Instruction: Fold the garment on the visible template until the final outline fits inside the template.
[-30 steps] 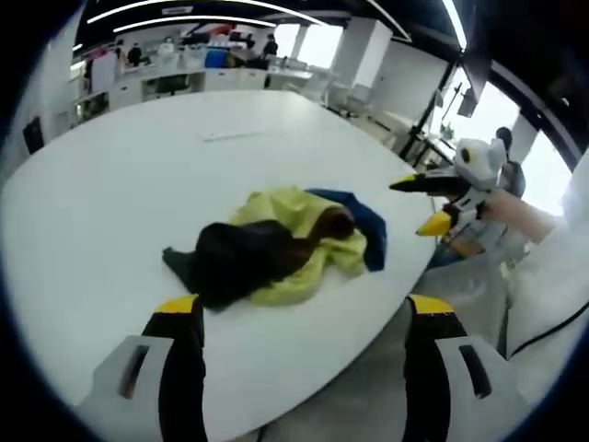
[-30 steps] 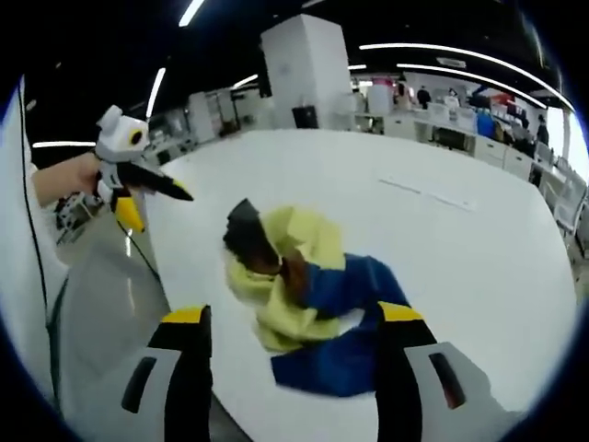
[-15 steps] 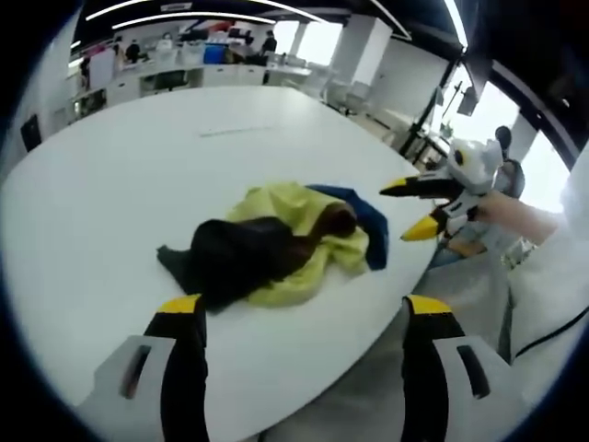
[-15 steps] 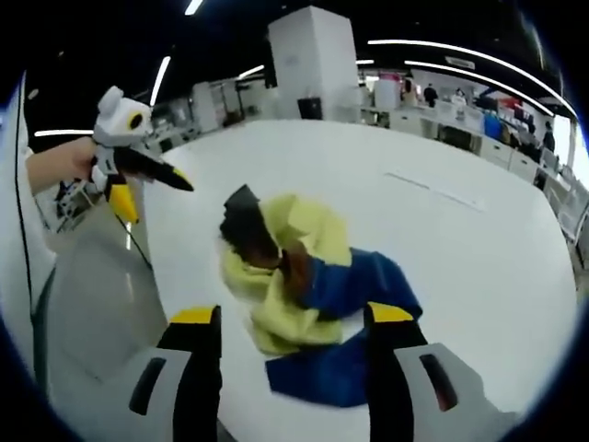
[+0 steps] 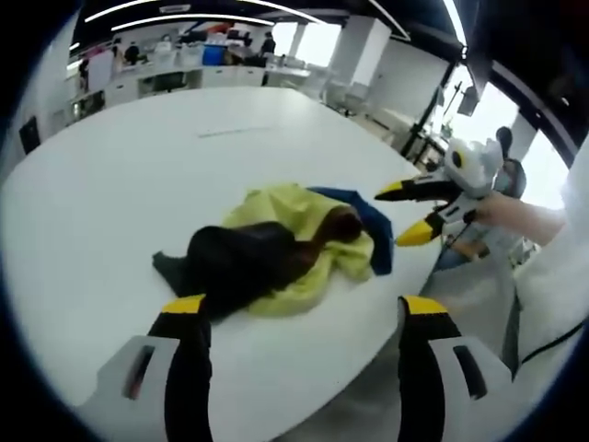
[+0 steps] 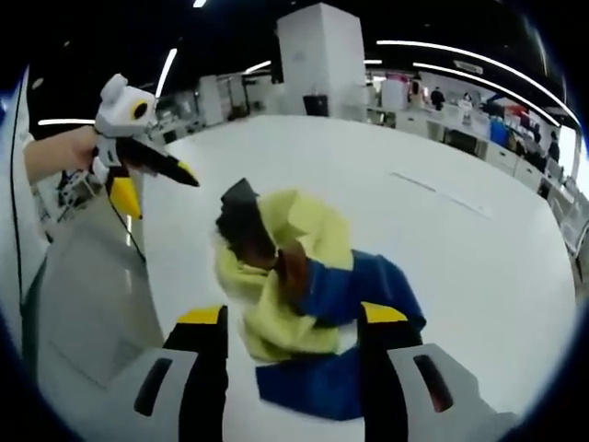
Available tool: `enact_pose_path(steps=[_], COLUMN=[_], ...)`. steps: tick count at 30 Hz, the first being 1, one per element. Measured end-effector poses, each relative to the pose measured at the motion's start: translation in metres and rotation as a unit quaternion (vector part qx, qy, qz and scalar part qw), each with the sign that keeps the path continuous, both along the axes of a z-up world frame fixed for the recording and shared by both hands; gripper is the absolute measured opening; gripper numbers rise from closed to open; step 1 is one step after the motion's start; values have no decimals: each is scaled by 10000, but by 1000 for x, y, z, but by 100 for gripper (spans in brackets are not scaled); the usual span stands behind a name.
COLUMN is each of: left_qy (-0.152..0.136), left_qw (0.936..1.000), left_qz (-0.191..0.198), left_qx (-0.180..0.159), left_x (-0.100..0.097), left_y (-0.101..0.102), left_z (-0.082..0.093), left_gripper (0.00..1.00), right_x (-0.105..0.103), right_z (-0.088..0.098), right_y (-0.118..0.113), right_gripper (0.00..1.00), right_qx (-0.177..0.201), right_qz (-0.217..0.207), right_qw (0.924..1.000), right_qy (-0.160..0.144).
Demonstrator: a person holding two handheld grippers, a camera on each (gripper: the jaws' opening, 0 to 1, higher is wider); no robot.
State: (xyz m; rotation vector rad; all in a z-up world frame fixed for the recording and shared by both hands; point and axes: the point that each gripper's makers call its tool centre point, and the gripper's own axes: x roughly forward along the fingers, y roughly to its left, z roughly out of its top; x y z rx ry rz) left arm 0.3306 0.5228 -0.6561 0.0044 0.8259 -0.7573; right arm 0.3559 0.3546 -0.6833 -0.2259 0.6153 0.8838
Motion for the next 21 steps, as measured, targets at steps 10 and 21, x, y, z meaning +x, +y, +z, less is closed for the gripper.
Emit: enact_pose_path(steps=[10, 21], left_qy=[10, 79], left_qw=[9999, 9998], left_qz=[-92, -150], left_qx=[78, 138], left_x=[5, 6], left_y=[-4, -6], left_z=[-7, -12], left_gripper=[78, 77], right_x=[6, 10], right_z=[-5, -10], right_y=[-1, 4], right_gripper=[51, 43], right_qx=[-59, -141], right_qz=[-4, 46], right_qw=[10000, 9998], right_qy=[-38, -130])
